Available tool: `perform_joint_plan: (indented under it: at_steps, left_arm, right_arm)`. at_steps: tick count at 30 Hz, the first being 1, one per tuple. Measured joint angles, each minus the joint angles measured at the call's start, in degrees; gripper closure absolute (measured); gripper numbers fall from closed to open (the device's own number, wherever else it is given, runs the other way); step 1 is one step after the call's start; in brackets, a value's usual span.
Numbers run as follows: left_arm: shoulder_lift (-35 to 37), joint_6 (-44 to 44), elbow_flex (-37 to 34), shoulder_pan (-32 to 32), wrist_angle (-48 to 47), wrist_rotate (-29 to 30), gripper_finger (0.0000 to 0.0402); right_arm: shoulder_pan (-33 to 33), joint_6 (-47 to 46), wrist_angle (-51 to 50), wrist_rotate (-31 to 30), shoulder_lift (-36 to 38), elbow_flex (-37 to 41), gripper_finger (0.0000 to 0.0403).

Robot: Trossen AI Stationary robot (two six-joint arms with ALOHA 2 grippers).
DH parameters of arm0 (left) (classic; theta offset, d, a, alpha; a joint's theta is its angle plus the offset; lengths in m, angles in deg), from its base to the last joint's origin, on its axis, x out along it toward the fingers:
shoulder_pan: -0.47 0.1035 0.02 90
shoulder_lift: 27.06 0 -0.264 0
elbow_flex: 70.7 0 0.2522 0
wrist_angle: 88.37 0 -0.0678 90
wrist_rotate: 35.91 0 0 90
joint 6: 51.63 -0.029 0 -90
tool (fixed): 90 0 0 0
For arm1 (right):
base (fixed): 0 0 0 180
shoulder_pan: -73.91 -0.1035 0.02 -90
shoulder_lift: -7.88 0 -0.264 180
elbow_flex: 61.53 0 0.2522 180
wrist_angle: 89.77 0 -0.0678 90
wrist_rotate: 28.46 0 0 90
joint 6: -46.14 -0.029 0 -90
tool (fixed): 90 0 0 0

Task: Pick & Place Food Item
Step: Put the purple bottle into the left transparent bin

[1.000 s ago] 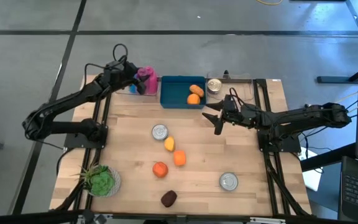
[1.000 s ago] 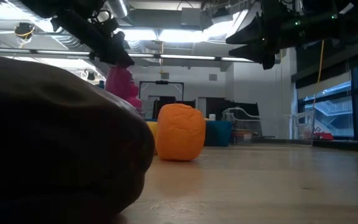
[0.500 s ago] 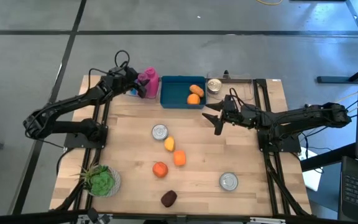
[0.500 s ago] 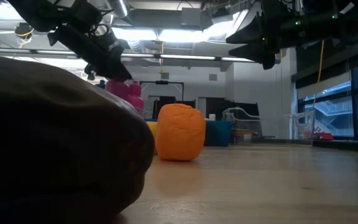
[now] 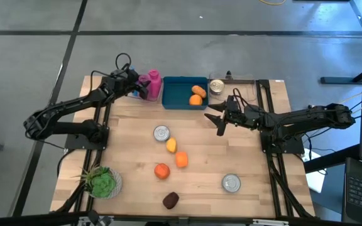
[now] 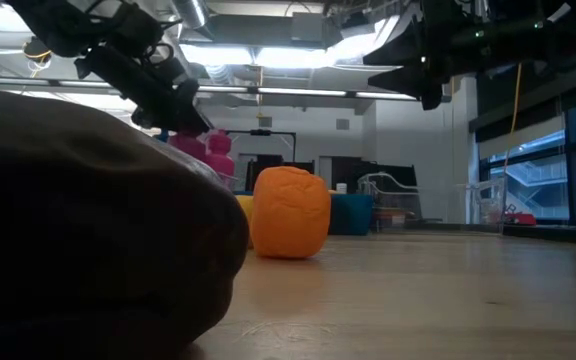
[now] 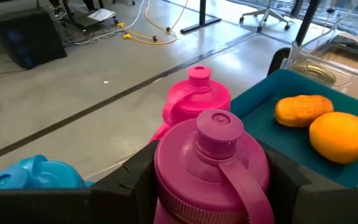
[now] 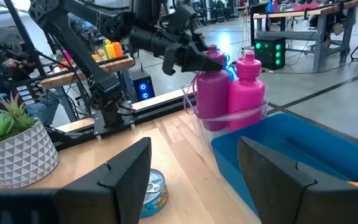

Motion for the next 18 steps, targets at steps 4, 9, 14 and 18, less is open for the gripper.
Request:
perform_joint_plan:
  at_steps: [4, 9, 14, 18]
  left_arm:
    - [-1.3, 0.4, 0.0, 0.0, 0.7, -0.3, 0.0213]
    - [-4.8, 1.0, 0.0, -0.1, 3.3, -0.9, 0.0213]
    - [-7.1, 1.2, 0.0, -0.1, 6.0, -1.8, 0.021]
    - [-7.9, 1.2, 0.0, -0.1, 6.4, -1.8, 0.0208]
  right_arm:
    - [0.0, 0.0, 0.2, 0.0, 0.0, 0.0, 0.0166]
    - [0.0, -0.1, 0.2, 0.0, 0.0, 0.0, 0.0166]
    - [-0.3, -0.2, 0.2, 0.2, 0.0, 0.0, 0.0166]
    - [-0.8, -0.2, 0.2, 0.2, 0.0, 0.0, 0.0166]
